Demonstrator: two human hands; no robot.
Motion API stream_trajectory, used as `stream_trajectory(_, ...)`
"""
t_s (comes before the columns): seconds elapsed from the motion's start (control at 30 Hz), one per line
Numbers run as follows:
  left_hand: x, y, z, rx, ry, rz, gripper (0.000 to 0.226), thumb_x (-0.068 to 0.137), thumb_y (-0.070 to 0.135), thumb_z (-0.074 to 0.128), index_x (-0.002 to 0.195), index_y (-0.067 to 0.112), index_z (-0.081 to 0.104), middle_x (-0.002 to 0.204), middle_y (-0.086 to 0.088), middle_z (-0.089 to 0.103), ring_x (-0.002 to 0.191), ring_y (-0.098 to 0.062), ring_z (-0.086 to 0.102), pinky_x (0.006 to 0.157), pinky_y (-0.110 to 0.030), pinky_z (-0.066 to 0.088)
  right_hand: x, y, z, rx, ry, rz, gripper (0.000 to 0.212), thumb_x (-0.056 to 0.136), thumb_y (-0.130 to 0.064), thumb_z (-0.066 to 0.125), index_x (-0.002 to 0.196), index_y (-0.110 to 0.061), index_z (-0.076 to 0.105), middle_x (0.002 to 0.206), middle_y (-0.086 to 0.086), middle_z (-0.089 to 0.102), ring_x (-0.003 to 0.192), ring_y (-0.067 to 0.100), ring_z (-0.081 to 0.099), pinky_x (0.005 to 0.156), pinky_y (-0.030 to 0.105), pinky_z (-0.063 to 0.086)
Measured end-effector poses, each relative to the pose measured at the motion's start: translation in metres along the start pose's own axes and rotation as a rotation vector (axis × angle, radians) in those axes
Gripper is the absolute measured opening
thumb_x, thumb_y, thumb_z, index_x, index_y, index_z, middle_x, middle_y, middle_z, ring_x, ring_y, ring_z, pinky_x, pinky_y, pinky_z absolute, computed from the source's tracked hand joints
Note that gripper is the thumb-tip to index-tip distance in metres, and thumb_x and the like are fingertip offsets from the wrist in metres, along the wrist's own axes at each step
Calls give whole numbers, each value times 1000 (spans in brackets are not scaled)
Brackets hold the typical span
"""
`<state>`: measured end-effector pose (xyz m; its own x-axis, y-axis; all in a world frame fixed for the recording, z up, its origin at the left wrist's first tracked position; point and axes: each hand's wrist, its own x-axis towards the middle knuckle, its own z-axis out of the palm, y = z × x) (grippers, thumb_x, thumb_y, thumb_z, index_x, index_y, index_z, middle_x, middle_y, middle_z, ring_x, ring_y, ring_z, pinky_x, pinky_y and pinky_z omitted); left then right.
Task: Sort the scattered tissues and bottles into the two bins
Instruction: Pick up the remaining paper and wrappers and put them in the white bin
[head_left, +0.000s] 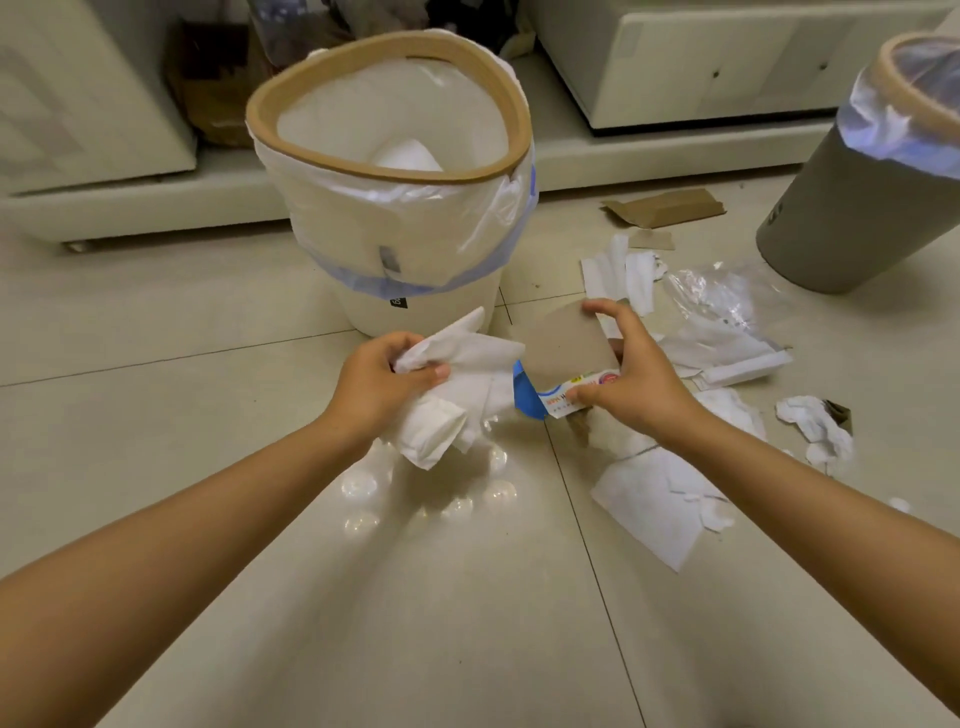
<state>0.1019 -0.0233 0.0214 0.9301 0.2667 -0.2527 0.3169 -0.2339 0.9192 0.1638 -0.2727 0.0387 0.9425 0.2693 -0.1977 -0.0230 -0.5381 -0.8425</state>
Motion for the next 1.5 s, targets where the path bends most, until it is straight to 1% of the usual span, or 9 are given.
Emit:
stream_trajectory(0.3, -12, 60, -43, -70, 131, 118, 18, 82, 20, 73, 99, 18, 69, 92, -2, 70, 85, -18, 67, 74, -34, 57, 34, -94, -33, 23, -9, -160, 87, 67, 7, 78, 129, -38, 38, 114, 1, 51, 92, 17, 63, 65, 31, 61)
stream_trajectory(0.4, -16, 81, -54, -96, 150, 168, 19, 80, 21, 75, 98, 19, 70, 91, -3, 71, 82, -18, 68, 71, -32, 57, 33, -117, -41, -42, -59, -185, 83, 71, 8, 74, 132, -34, 37, 104, -10, 48, 87, 15, 60, 61, 26, 57)
stream_trajectory(0.8, 51, 175, -71, -134, 322, 229, 14, 83, 24, 73, 86, 33, 63, 97, 8, 67, 91, -15, 66, 70, -28, 56, 33, -148, -58, -142, -131, -146, 83, 72, 9, 72, 135, -32, 36, 96, -10, 50, 81, 17, 62, 59, 26, 56)
stream_trajectory(0.9, 72, 178, -63, -72, 324, 146, 25, 83, 32, 72, 105, 30, 61, 103, 6, 65, 93, -17, 63, 81, -37, 56, 32, -151, -60, -172, -133, -134, 82, 73, 8, 71, 135, -31, 35, 94, -11, 49, 80, 16, 61, 62, 27, 56)
stream_trajectory(0.97, 79, 178, -57, -40, 312, 88, 53, 86, 37, 68, 133, 24, 47, 114, 8, 52, 99, -13, 52, 79, -30, 49, 31, -152, -61, -186, -138, -129, 82, 73, 7, 71, 135, -33, 35, 93, -11, 49, 80, 17, 62, 63, 28, 57)
stream_trajectory(1.07, 87, 170, -54, -100, 281, 93, 64, 92, 32, 61, 147, 20, 30, 117, 3, 51, 93, -8, 49, 77, -23, 48, 31, -151, -63, -191, -145, -128, 81, 74, 5, 71, 136, -32, 34, 93, -12, 47, 79, 16, 62, 56, 23, 52)
stream_trajectory(1.17, 93, 163, -60, -128, 315, 88, 59, 95, 25, 57, 147, 23, 30, 103, 7, 55, 89, -7, 54, 97, -36, 50, 30, -150, -63, -183, -152, -123, 82, 74, 5, 71, 137, -31, 34, 93, -12, 48, 79, 14, 61, 55, 22, 50)
stream_trajectory(1.27, 94, 162, -66, -114, 310, 79, 59, 97, 21, 53, 149, 21, 26, 114, 3, 51, 114, -18, 51, 106, -41, 42, 27, -154, -67, -157, -178, -120, 83, 72, 6, 73, 137, -32, 35, 94, -10, 51, 80, 15, 63, 57, 24, 52)
stream_trajectory(1.5, 81, 148, -69, -72, 304, 223, 30, 98, 19, 50, 128, 19, 54, 120, -1, 63, 109, -15, 59, 92, -29, 49, 30, -186, -74, 8, -179, -169, 83, 69, 5, 76, 132, -36, 41, 102, -1, 56, 84, 16, 66, 58, 22, 54)
